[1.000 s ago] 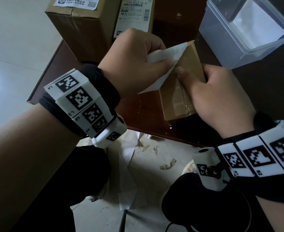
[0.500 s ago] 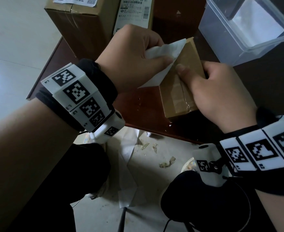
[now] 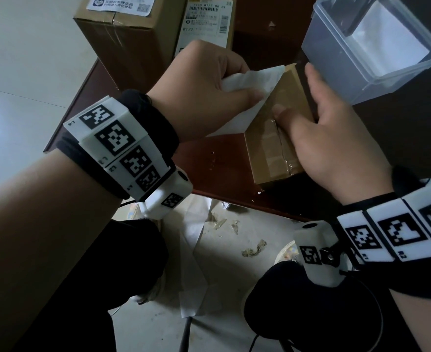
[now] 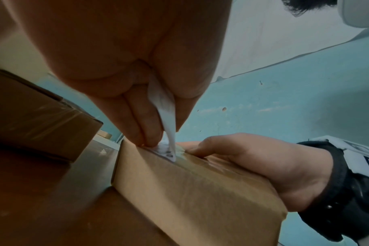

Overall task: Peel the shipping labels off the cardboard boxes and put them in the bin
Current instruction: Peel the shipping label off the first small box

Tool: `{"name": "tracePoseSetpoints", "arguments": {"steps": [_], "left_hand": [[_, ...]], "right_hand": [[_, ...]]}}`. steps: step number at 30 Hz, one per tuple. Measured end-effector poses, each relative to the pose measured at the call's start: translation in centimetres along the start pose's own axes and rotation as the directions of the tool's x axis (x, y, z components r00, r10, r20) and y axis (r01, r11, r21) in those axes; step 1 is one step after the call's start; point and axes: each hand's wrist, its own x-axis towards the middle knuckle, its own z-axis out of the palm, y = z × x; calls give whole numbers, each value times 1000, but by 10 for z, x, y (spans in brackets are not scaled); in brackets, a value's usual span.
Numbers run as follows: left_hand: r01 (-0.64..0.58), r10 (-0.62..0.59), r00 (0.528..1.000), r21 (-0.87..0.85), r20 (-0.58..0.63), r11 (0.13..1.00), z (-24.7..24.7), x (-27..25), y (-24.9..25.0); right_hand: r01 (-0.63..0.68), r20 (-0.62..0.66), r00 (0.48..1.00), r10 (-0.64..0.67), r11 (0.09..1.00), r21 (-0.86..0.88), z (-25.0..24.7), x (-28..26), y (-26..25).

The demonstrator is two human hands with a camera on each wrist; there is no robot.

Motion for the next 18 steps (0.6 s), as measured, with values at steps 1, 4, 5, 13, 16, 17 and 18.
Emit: {"name": "tracePoseSetpoints", "arguments": {"steps": [1,4,5,13,16,17,18], "left_hand": [[0,0,1000,-6,2,1000,0,0,0],[7,-7,1000,-17,6,1000,-1,1,-1],[10,-10,1000,-17,11,1000,-1,1,-1],[36,-35,999,-32,29,999,-5,1,-1],[46,-45,999,-48,27,998,-3,1,1],[48,-47,999,-48,26,998,-2,1,2],[53,-51,998,-50,26,997,-2,1,2]], "right_hand": [[-1,0,1000,1,1000,-4,0,0,0],[-9,-3,1000,9,1000,4,-1,-1,-1],[-9,-5,1000,9,1000,7,-1,-2,-2],[-55,-87,995,56,998,12,-3,-6,-6],[-62,-116,991,61,998,-8,-4,-6,-4],[-63,-114,992,61,998,-16,-4,-6,-4],[-63,-107,992,60,998,-25,-3,-5,-2]]}}
